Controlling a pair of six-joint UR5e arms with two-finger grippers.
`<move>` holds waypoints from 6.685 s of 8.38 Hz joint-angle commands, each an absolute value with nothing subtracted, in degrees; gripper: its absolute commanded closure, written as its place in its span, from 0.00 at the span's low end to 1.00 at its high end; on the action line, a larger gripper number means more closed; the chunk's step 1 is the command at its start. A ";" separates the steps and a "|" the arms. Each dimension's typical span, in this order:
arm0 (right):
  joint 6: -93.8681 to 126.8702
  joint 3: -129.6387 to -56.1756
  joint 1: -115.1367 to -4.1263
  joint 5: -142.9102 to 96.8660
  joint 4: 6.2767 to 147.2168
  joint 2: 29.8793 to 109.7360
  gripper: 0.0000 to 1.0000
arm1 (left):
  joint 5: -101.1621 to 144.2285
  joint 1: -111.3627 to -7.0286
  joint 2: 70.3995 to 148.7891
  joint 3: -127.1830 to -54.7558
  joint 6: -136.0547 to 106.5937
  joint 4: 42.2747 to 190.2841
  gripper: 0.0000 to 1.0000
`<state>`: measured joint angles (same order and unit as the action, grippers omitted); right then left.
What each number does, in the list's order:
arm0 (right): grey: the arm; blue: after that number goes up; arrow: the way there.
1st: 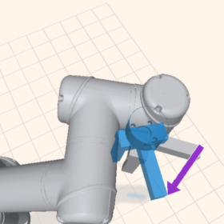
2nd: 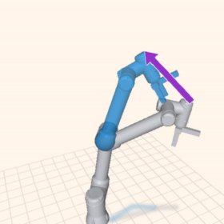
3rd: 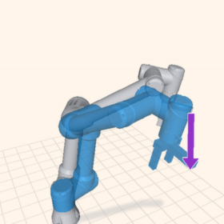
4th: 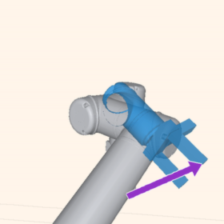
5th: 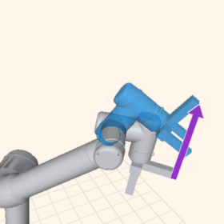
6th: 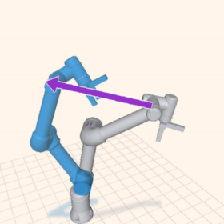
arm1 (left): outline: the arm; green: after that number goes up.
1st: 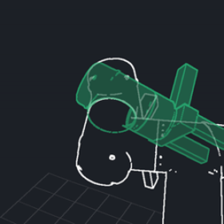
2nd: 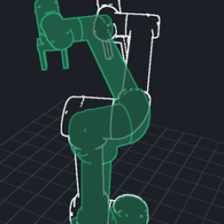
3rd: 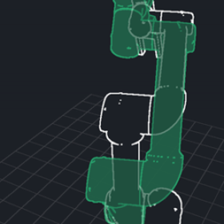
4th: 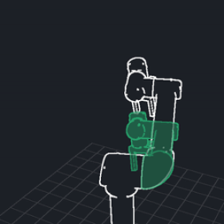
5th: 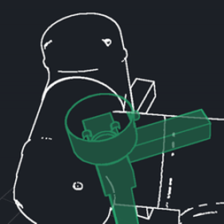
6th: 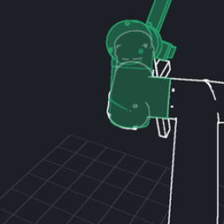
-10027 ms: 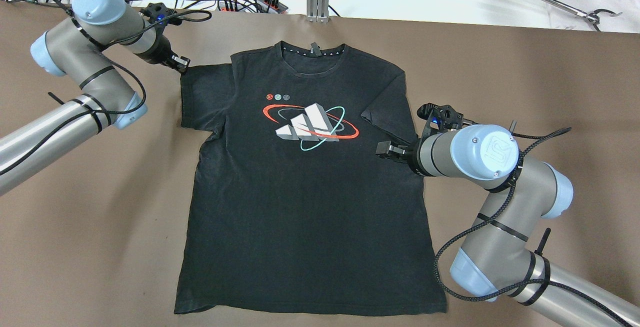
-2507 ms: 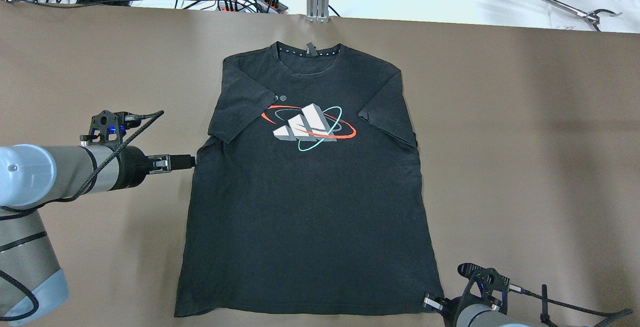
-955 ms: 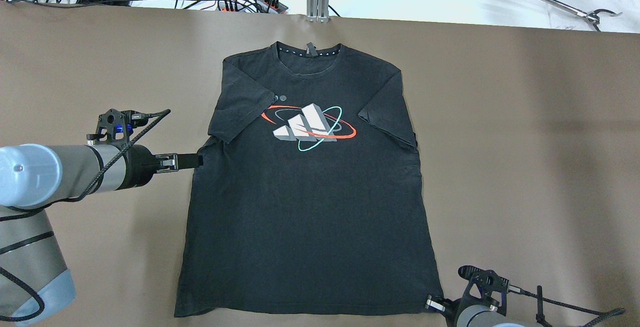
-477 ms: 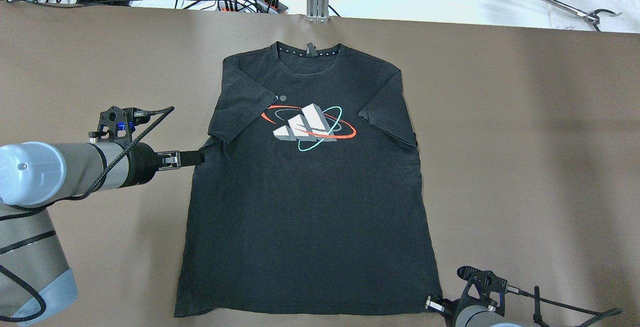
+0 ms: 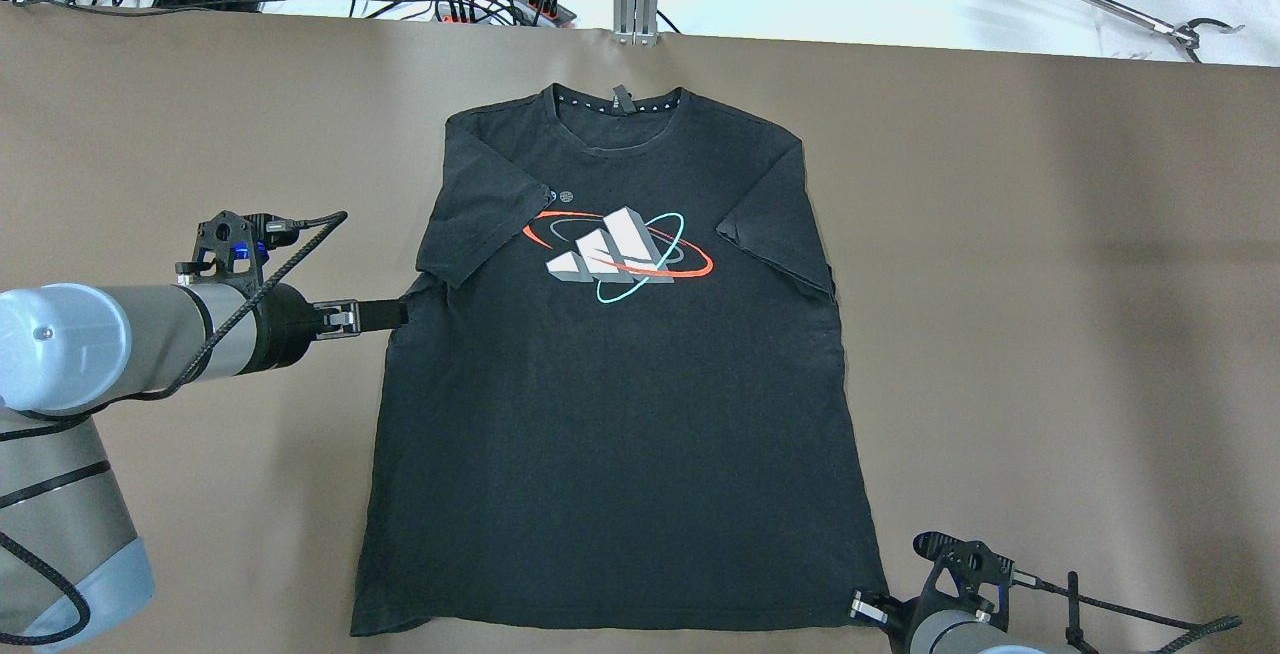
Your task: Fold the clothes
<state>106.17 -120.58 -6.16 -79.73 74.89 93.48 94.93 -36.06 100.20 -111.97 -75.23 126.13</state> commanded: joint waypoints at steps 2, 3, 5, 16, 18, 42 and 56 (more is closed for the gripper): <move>106.26 -123.83 -6.33 -80.77 74.88 93.78 1.00 | 94.92 -36.04 100.28 -111.97 -75.23 126.12 0.07; 106.96 -124.88 -6.33 -80.68 74.97 93.87 1.00 | 95.01 -36.04 100.28 -111.97 -75.23 126.12 0.07; 107.05 -127.96 -6.24 -81.82 76.20 94.91 1.00 | 95.53 -35.95 100.37 -112.06 -78.54 126.12 0.07; 108.46 -131.57 -4.40 -84.29 76.46 98.70 1.00 | 87.19 -12.58 86.23 -123.57 -99.67 126.12 0.08; 108.46 -132.01 -4.57 -84.20 76.46 96.69 1.00 | 87.45 -12.48 84.56 -122.61 -101.07 126.12 0.21; 108.54 -134.71 -5.36 -82.70 76.46 97.82 1.00 | 77.87 0.09 78.41 -130.49 -111.36 126.12 1.00; 72.86 -102.75 -50.80 -104.86 90.00 61.53 1.00 | 103.98 -46.58 115.31 -106.17 -86.22 106.87 1.00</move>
<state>73.81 -104.53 -49.76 -105.02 90.13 62.62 103.88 -45.01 113.85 -107.95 -86.17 106.84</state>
